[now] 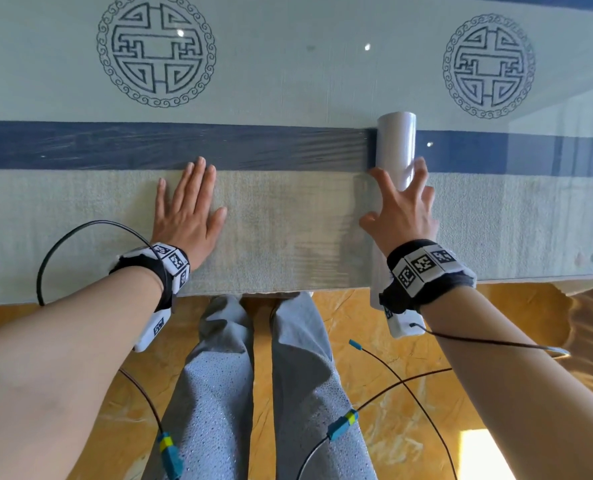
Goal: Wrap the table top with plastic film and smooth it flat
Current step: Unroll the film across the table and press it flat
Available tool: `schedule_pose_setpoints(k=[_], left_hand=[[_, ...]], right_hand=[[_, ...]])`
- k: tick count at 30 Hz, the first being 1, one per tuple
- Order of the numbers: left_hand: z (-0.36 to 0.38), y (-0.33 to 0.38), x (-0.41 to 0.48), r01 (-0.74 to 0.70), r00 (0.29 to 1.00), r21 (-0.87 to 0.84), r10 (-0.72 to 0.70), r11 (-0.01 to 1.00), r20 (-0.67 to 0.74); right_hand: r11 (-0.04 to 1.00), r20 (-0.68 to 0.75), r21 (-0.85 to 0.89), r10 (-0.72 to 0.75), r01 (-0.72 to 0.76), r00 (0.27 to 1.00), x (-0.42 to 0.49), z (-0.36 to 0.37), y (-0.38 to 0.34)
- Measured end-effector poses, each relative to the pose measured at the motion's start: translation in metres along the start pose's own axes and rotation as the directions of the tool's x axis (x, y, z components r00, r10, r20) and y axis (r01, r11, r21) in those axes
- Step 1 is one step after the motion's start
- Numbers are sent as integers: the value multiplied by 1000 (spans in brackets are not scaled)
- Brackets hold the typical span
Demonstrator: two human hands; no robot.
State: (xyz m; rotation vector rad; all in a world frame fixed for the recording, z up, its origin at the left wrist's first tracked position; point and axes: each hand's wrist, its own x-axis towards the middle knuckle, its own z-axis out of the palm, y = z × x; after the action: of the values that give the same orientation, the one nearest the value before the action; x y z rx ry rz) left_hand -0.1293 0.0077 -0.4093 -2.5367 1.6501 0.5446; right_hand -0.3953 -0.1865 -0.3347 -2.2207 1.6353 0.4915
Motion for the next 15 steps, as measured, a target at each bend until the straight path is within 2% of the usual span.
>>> schedule_pose_setpoints(k=[5, 12, 15], left_hand=[[-10, -7, -3, -3, 1000, 0, 3, 1000, -13], [-2, -18, -19, -16, 1000, 2, 16, 1000, 5], [-19, -21, -16, -34, 999, 11, 34, 999, -28]], right_hand=[[999, -20, -24, 45, -45, 999, -6, -11, 20], [992, 29, -98, 79, -76, 996, -15, 1, 24], [990, -31, -97, 96, -99, 995, -20, -14, 34]])
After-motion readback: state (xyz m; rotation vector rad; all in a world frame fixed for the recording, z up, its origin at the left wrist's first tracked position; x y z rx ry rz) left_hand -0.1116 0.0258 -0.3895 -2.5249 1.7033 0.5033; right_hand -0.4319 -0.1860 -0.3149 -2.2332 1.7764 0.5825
